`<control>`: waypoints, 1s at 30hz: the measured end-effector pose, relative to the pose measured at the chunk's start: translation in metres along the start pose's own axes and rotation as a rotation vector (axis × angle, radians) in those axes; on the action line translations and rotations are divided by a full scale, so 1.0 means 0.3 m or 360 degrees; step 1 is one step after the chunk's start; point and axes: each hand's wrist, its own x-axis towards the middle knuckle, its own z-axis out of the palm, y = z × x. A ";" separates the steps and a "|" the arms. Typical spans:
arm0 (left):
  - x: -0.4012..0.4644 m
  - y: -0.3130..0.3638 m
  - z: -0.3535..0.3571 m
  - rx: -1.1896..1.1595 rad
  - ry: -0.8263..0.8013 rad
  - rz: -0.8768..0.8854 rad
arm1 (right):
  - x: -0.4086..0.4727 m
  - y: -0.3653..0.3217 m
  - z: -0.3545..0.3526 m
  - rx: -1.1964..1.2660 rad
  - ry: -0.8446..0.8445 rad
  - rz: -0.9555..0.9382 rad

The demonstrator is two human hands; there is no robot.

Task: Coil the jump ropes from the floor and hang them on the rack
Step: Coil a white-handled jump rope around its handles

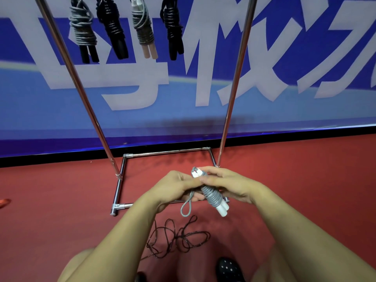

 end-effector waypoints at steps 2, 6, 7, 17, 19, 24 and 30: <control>-0.003 0.001 0.005 0.0011 -0.0094 -0.0011 | -0.006 -0.011 0.011 0.0209 -0.0114 0.0070; -0.003 0.003 0.003 -0.0010 -0.0112 -0.0005 | -0.011 -0.006 0.010 0.0144 -0.0177 0.0117; -0.002 0.002 0.000 -0.0060 -0.0084 -0.0008 | -0.015 -0.011 0.012 0.0109 -0.0154 0.0080; 0.024 0.000 -0.003 -0.0550 0.0500 0.0131 | 0.031 -0.007 0.005 -0.0086 0.0435 -0.0333; 0.022 0.019 -0.007 -0.0701 0.0524 0.0202 | 0.039 -0.009 -0.001 -0.0005 0.0551 -0.0329; 0.004 0.036 -0.002 -0.0592 0.0410 0.0408 | 0.036 -0.007 -0.006 -0.0024 0.0662 -0.0333; 0.017 0.022 0.013 -0.0358 0.0590 0.0585 | 0.039 -0.024 0.008 0.0194 0.0680 -0.0404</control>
